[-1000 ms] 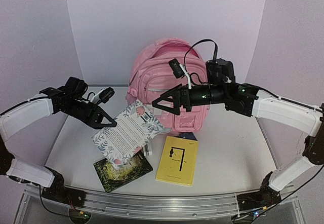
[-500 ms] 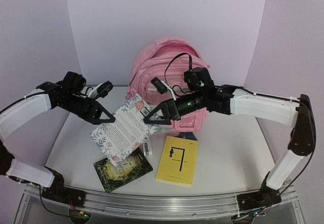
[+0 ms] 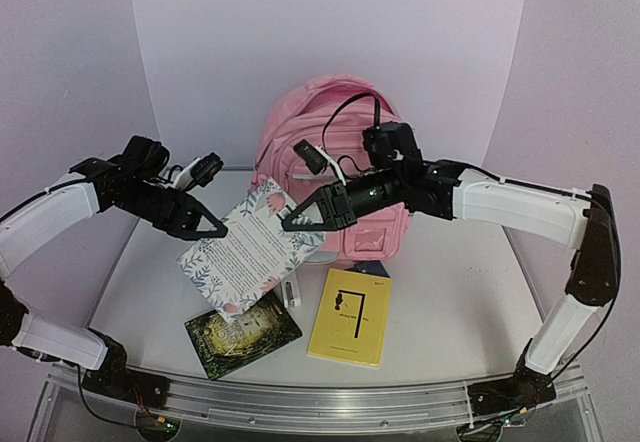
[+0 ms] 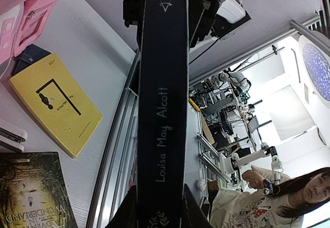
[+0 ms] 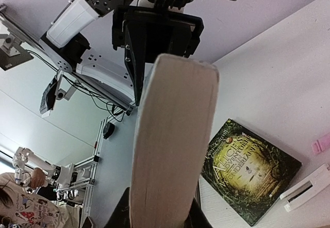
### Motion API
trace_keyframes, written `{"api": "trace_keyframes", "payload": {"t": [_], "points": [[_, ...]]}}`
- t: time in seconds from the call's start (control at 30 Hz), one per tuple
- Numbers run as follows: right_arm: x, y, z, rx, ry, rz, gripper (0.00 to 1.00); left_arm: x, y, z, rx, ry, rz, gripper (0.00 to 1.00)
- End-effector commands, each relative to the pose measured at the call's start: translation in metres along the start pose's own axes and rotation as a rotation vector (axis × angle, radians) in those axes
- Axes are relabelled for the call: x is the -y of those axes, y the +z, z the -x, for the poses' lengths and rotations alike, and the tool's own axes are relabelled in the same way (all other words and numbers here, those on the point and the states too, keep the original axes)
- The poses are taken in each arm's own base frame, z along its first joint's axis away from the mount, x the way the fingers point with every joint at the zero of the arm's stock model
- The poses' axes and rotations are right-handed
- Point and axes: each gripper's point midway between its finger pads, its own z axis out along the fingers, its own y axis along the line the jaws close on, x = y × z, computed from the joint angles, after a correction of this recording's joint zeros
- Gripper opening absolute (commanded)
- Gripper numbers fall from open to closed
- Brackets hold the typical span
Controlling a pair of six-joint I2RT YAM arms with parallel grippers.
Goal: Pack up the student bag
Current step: Pick up the book from the center of the board, then place the book in the student bag.
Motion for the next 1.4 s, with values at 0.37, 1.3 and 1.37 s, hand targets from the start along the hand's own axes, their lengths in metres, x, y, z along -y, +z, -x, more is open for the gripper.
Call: {"api": "trace_keyframes", "payload": {"t": [0.37, 1.3, 1.37], "points": [[-0.090, -0.163, 0.168, 0.704, -0.431, -0.551, 0.00, -0.028, -0.041, 0.139, 0.274, 0.282, 0.520, 0.85], [-0.106, -0.275, 0.222, 0.780, -0.765, -0.958, 0.00, -0.056, 0.052, 0.249, 0.242, 0.713, 0.642, 0.86], [-0.104, -0.272, 0.217, 0.729, -0.780, -0.944, 0.00, -0.056, 0.055, 0.240, 0.227, 0.727, 0.633, 0.73]]}}
